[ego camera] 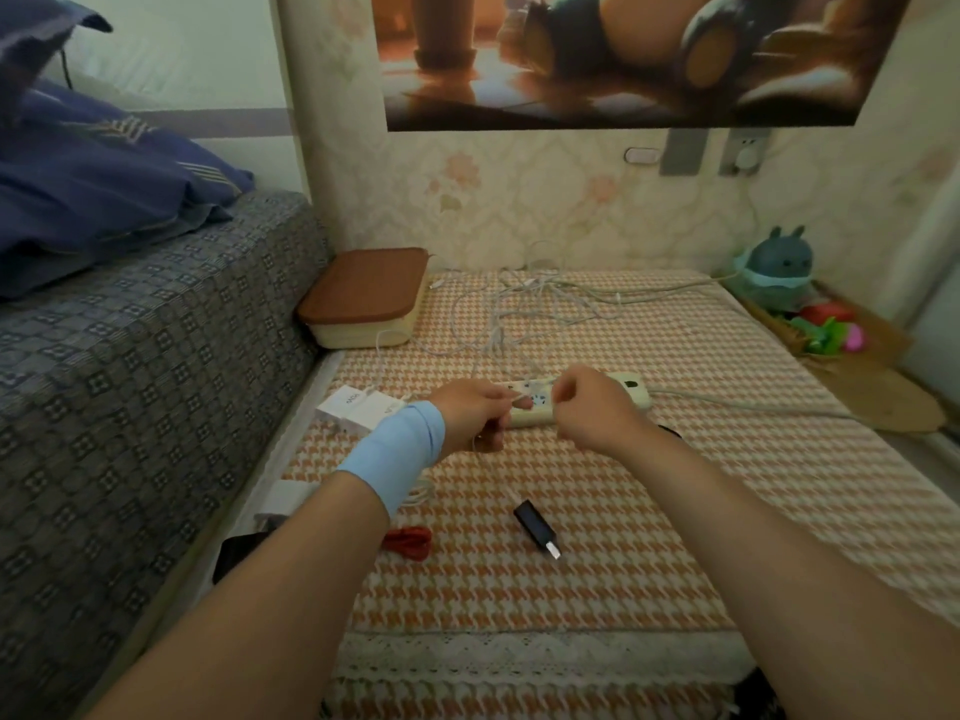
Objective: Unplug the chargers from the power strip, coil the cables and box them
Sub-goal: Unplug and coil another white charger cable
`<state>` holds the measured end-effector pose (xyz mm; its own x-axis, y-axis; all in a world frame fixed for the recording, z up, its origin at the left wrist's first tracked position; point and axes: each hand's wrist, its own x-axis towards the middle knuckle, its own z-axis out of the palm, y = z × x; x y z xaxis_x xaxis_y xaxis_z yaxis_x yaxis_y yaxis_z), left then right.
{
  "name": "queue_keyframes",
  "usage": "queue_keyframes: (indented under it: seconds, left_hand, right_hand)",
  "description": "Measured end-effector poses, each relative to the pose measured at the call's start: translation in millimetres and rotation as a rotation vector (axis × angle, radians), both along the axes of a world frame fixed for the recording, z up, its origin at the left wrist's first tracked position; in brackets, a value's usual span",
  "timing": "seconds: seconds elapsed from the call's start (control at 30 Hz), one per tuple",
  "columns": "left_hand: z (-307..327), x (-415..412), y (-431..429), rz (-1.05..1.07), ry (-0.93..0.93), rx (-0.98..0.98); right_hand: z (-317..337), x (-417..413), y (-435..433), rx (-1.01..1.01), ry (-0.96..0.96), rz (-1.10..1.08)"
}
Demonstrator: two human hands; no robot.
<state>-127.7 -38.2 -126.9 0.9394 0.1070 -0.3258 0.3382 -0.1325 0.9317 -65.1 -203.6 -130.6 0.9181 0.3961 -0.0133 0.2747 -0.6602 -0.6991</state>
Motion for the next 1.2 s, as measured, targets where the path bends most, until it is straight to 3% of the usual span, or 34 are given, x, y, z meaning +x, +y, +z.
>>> queue_keyframes:
  seconds: [0.07,0.17,0.27,0.33,0.4,0.5,0.6,0.63,0.73,0.8,0.87,0.93,1.0,1.03,1.13,1.2]
  left_hand:
    - [6,-8,-1,-0.133,0.004,0.045]
    - [17,-16,1,-0.158,-0.067,-0.074]
    - [27,-16,10,0.048,-0.178,-0.316]
    - [29,-16,15,0.159,-0.242,-0.353]
    - [28,-17,14,0.278,-0.275,-0.412]
    - [29,-18,15,0.460,-0.283,-0.649]
    - [28,-18,20,0.531,-0.200,-0.689]
    - [26,-18,21,0.531,-0.128,-0.606]
    - [21,-19,19,0.455,0.085,-0.077]
    - [20,-20,19,0.429,0.093,0.170]
    - [22,-23,20,0.436,-0.080,0.491]
    - [30,-30,15,0.350,-0.367,0.749]
    - [40,-35,3,0.158,-0.548,0.769]
    - [42,-37,-3,0.055,-0.546,0.741]
    - [39,-41,-11,-0.091,-0.352,0.752]
    - [44,-42,-8,-0.098,-0.279,0.827]
  right_hand:
    - [4,4,-5,0.047,-0.132,0.068]
    - [8,1,-7,0.035,-0.231,0.226]
    - [14,-4,-10,0.214,-0.081,0.225]
    - [21,-8,-12,0.308,-0.074,0.247]
    - [23,-10,-14,0.292,-0.092,0.256]
    - [21,-8,-18,0.121,-0.075,0.235]
    - [19,-5,-23,0.070,-0.025,0.253]
    - [20,-4,-22,0.110,-0.027,0.246]
    - [27,-3,-17,0.222,-0.124,0.223]
    - [33,-7,-14,0.168,-0.182,0.243]
    - [38,-14,-10,0.036,-0.222,0.277]
    - [40,-22,-4,-0.070,-0.248,0.322]
    - [40,-29,3,-0.065,-0.251,0.368]
    - [40,-31,6,-0.028,-0.249,0.381]
    - [39,-33,11,0.042,-0.267,0.386]
    - [36,-30,12,-0.043,-0.334,0.385]
